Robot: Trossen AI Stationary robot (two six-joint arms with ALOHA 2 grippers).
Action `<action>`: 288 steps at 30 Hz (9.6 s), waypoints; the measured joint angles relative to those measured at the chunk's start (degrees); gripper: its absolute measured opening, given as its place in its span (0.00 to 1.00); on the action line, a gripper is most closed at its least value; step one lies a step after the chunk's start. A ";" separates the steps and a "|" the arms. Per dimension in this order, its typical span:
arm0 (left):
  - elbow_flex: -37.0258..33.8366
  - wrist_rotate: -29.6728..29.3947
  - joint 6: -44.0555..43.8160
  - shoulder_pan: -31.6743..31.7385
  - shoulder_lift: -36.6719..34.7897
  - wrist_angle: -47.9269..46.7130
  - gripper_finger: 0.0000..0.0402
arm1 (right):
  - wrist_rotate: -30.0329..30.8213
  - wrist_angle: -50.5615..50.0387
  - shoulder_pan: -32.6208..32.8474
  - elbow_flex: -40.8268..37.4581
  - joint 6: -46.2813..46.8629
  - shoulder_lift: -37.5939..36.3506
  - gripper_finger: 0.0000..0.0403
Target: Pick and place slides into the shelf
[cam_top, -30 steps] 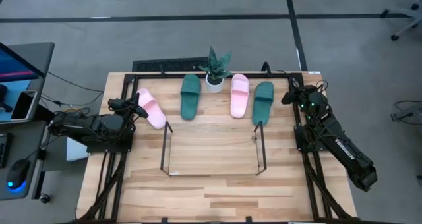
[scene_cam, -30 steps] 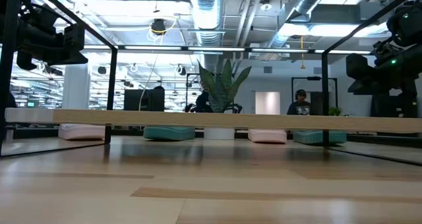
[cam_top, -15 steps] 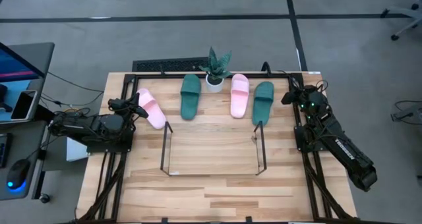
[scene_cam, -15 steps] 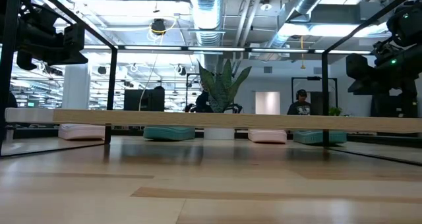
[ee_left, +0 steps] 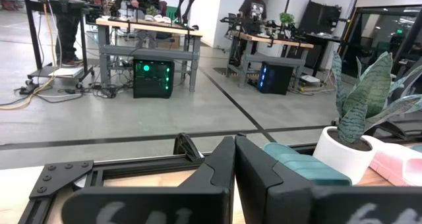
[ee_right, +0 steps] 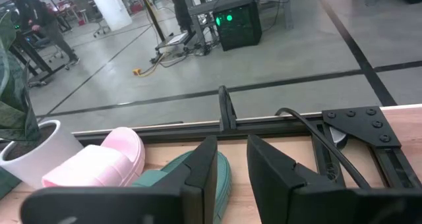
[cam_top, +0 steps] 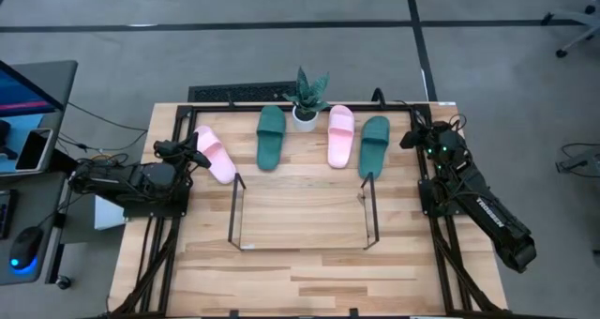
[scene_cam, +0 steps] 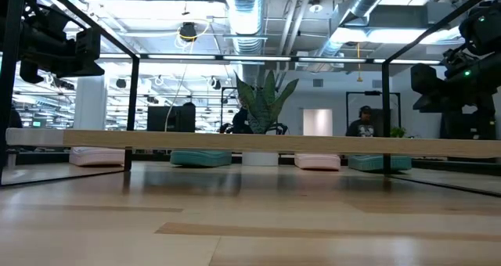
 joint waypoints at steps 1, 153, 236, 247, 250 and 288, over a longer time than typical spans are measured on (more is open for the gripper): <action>-0.01 0.01 -0.01 -0.01 0.00 0.00 0.00 | 0.00 0.00 -0.01 -0.01 0.01 0.00 0.19; 28.83 37.26 -48.62 0.04 36.67 -51.54 0.19 | -18.43 -12.97 -0.21 42.04 -26.94 36.33 0.19; 38.58 53.07 -2.51 26.03 56.33 -46.55 0.44 | -18.23 -19.52 2.64 42.02 -41.56 28.85 0.19; 40.63 73.75 16.46 47.09 56.28 -44.23 0.44 | -18.21 -19.30 2.64 42.02 -42.53 28.92 0.19; 40.63 74.05 20.54 49.92 56.28 -44.58 0.44 | -18.21 -19.31 2.64 42.02 -42.51 28.92 0.19; 35.93 58.86 25.95 46.47 70.10 -38.01 0.44 | -18.21 -21.90 2.62 42.02 -40.00 28.81 0.19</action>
